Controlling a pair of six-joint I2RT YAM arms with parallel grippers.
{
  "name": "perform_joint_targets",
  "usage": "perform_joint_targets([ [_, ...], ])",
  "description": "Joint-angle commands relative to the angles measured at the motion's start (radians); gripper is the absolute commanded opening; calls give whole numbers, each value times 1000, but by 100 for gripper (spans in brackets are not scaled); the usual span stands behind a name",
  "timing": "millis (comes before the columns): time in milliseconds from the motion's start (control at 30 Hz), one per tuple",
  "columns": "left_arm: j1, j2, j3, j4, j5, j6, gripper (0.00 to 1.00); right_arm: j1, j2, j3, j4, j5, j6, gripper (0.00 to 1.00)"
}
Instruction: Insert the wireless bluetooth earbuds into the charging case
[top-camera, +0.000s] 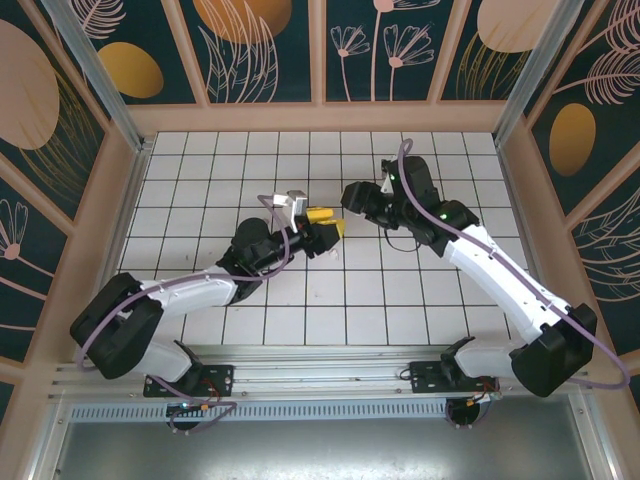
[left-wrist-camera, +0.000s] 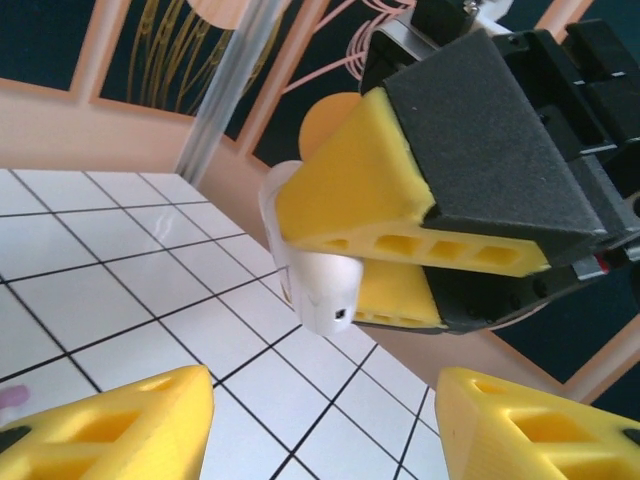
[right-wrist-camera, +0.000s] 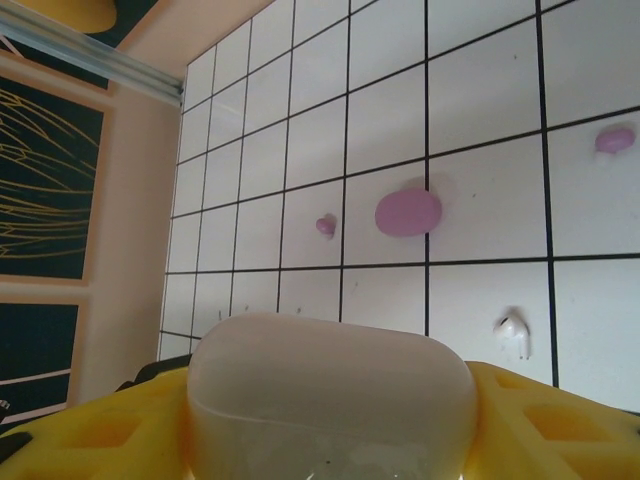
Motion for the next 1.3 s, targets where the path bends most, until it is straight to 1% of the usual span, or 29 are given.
perform_joint_targets([
  [0,-4,33,38,150,66,-24,59,-19,-13,4,33,-48,2,60],
  [67,-5,57,47,170,57,-24,59,-22,-19,-19,82,-71,39,60],
  [100,-5,69,50,178,32,-30,59,-22,-20,-31,105,-79,59,61],
  [200,-4,109,40,261,-16,-62,59,-22,-21,-57,155,-89,119,61],
  [267,-5,140,48,292,-25,-68,58,-22,-21,-78,194,-105,154,60],
  [467,-5,193,96,267,-18,-54,54,-20,10,-97,260,-129,205,60],
  [667,-5,224,130,241,-41,-63,43,-9,53,-52,236,-136,195,63],
  [733,-2,238,141,249,-40,-76,37,-4,57,-48,234,-132,193,63],
  [800,-2,248,148,259,-44,-91,28,1,58,-50,230,-121,191,63],
  [867,2,252,151,269,-41,-108,23,2,57,-48,227,-115,188,64],
  [1033,24,251,156,317,27,-175,17,7,35,-52,263,-105,142,76],
  [1100,39,251,151,341,56,-212,16,7,16,-58,290,-109,119,85],
  [1133,46,251,148,354,65,-229,15,6,7,-58,300,-111,104,88],
  [1200,66,240,141,388,93,-275,15,7,-21,-54,305,-94,74,89],
  [1267,97,233,145,412,156,-313,15,7,-55,-59,338,-87,49,89],
])
